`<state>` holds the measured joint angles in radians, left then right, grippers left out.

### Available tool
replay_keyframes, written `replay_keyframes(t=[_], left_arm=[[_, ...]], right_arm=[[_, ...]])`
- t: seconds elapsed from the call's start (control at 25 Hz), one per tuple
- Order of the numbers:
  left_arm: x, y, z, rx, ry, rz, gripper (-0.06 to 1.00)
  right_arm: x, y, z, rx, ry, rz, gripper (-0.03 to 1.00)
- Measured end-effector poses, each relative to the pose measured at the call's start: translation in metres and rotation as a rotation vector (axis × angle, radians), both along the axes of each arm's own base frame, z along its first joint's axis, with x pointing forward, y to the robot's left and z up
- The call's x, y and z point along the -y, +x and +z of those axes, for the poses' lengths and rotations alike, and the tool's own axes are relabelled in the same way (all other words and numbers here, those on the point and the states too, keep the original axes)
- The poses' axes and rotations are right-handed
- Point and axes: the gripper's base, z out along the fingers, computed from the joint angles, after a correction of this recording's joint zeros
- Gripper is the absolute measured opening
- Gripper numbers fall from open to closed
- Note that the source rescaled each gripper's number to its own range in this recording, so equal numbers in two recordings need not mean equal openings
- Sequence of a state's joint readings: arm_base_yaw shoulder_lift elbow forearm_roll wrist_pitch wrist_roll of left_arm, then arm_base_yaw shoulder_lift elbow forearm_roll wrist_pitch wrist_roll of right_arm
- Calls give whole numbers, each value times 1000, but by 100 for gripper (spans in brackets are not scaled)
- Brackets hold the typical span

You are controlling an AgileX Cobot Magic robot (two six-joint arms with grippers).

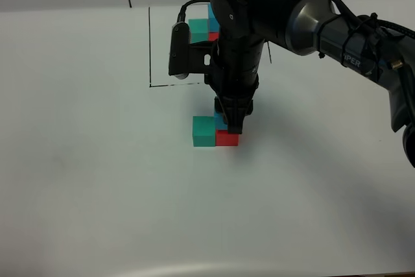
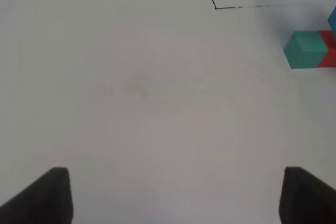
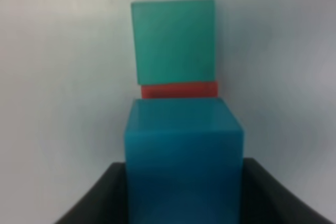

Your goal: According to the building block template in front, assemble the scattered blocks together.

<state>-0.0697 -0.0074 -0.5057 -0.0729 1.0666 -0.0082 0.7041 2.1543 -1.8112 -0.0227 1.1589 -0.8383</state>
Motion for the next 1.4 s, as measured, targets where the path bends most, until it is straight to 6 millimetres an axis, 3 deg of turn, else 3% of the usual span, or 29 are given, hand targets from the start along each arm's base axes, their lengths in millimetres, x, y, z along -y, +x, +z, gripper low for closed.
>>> replay_keyframes(t=[0.8,1.4], left_arm=[[0,0,0,0,0,0,74],[0,0,0,0,0,0,74]], right_arm=[[-3,4,-24,-35,-12,-8,2],[-2,6,-25,-48,-4,-22,2]])
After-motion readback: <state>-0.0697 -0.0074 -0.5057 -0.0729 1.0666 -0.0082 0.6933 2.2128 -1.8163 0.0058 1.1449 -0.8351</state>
